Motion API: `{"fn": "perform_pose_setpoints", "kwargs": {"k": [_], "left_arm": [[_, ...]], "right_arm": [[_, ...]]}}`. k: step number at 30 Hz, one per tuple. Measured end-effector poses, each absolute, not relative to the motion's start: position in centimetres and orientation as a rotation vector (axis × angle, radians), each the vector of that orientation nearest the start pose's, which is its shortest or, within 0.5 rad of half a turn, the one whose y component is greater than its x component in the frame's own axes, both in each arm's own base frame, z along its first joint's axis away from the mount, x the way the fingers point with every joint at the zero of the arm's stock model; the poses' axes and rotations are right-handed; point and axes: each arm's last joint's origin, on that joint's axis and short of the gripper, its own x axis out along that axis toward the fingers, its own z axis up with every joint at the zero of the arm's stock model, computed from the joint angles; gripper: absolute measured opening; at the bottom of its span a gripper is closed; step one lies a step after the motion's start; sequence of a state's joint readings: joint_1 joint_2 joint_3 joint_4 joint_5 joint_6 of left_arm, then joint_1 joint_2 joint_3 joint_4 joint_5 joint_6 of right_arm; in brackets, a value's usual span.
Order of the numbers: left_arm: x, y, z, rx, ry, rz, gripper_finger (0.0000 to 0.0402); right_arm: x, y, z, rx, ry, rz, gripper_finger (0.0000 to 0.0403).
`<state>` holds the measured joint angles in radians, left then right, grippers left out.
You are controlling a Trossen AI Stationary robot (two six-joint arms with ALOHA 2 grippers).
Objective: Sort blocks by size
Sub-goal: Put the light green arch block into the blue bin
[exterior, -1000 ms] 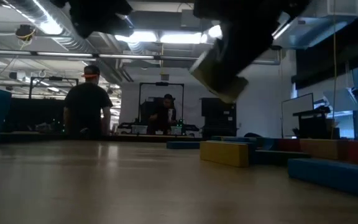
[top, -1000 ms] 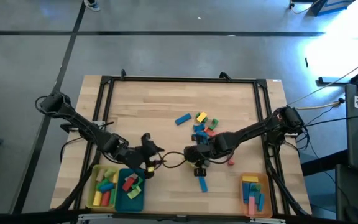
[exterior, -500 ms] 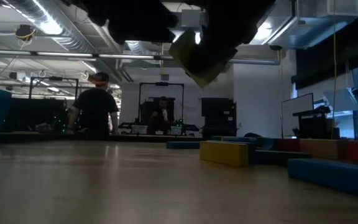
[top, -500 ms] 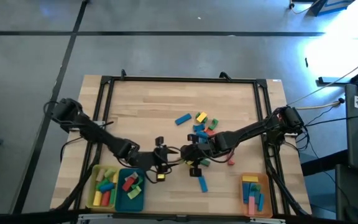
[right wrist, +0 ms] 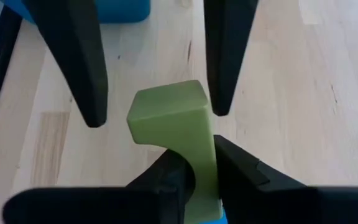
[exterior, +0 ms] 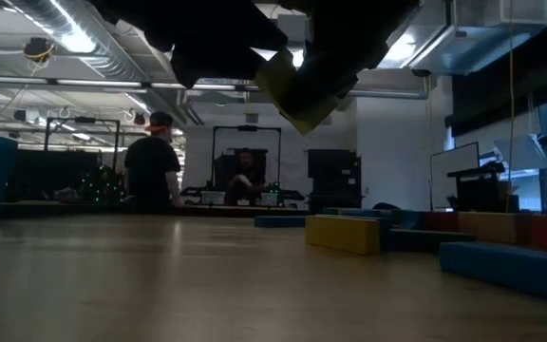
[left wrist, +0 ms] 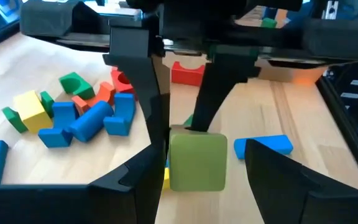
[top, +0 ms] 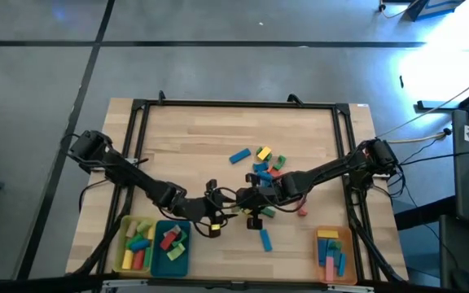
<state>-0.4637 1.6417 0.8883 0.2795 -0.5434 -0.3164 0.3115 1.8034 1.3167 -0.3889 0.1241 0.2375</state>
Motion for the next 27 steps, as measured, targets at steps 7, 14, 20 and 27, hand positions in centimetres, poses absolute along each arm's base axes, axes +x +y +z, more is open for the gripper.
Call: {"fn": "perform_pose_setpoints", "kwargs": {"k": [7, 14, 20, 27], "left_arm": [[31.33, -13.66, 19.71, -0.067, 0.412, 0.151, 0.0198], [31.66, -13.14, 19.43, -0.086, 0.418, 0.171, 0.0198], [31.71, -13.01, 19.43, -0.089, 0.417, 0.176, 0.0192], [31.70, -13.06, 19.43, -0.083, 0.418, 0.170, 0.0120]], "right_arm": [[37.02, 11.64, 22.54, 0.035, 0.860, 0.079, 0.0059], [37.13, 11.66, 22.65, 0.033, 0.844, 0.083, 0.0069], [37.11, 11.66, 22.66, 0.033, 0.845, 0.083, 0.0072], [37.13, 11.63, 22.70, 0.035, 0.842, 0.082, 0.0060]]}}
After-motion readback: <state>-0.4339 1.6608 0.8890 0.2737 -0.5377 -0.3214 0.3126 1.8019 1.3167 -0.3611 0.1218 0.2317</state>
